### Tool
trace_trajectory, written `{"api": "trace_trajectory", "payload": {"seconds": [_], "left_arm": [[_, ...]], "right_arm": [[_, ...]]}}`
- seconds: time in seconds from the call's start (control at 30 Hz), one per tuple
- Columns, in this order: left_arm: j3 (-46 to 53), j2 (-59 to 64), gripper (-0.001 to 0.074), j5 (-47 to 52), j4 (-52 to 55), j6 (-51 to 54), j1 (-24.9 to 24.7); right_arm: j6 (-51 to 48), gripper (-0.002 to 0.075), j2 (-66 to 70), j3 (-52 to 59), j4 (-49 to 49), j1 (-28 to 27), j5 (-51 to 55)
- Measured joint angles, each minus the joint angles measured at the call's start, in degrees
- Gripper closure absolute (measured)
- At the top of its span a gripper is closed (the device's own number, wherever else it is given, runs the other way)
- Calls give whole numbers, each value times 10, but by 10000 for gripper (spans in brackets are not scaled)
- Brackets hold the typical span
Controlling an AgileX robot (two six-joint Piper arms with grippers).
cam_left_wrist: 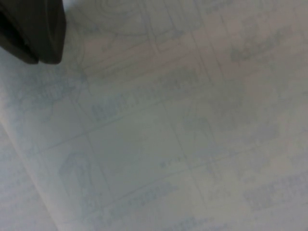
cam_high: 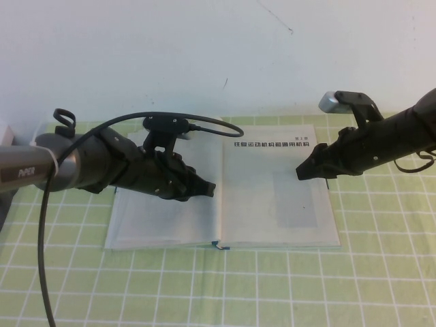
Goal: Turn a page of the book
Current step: Open the closed book
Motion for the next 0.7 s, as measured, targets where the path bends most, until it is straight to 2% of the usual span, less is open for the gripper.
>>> {"api": "trace_trajectory", "payload": {"seconds": [0.27, 0.7], "left_arm": [[0, 0, 738, 1, -2, 5, 0], [0, 1, 738, 1, -13, 18, 0]], "right_arm": [[39, 313, 0, 0, -18, 0, -30], [46, 313, 21, -3, -35, -1, -26]]}}
